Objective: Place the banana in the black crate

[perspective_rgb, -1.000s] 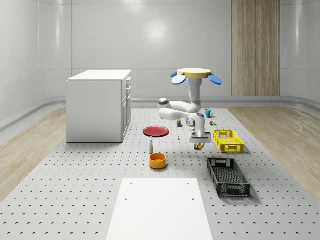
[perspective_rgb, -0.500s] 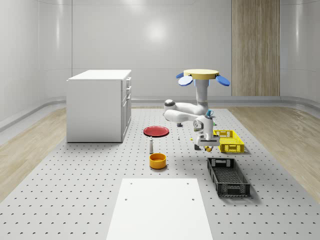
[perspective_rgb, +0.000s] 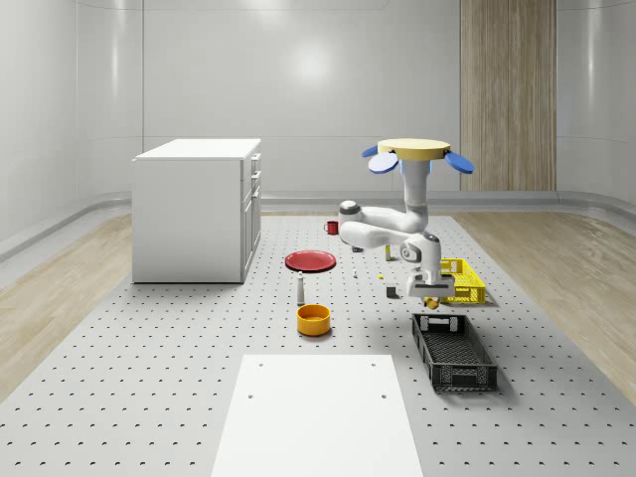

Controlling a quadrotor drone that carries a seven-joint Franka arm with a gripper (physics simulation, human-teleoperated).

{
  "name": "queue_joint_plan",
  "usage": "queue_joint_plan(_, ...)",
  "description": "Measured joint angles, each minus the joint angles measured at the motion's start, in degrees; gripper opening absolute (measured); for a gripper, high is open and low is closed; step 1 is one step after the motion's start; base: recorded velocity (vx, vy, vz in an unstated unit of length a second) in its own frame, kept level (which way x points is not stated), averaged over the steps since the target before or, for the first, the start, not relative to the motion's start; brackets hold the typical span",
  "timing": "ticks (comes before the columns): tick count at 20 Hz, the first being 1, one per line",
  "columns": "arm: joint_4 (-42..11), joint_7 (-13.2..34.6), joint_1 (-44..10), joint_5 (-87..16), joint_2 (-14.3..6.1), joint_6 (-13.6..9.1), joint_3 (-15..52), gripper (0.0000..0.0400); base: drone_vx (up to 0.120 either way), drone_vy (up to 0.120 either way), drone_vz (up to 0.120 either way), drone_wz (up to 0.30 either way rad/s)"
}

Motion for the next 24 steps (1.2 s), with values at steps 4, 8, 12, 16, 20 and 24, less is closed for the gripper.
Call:
queue_joint_plan(4,0.00,0.01,-0.01,0.03,-0.07,0.07,0.01,0.0193,0.120,0.120,0.000,0.000)
queue_joint_plan(8,0.00,0.02,-0.02,0.05,-0.13,0.13,0.02,0.0193,0.120,0.120,0.000,0.000)
queue_joint_plan(12,0.00,0.02,-0.03,0.07,-0.19,0.18,0.03,0.0193,0.120,0.060,0.000,0.000)
queue_joint_plan(16,0.01,0.03,-0.04,0.09,-0.25,0.23,0.03,0.0193,0.120,0.000,-0.070,0.000)
queue_joint_plan(20,0.01,0.03,-0.05,0.11,-0.30,0.28,0.04,0.0193,0.090,0.000,-0.120,0.000)
queue_joint_plan(24,0.01,0.04,-0.05,0.13,-0.34,0.32,0.04,0.0193,0.000,0.000,-0.100,0.000)
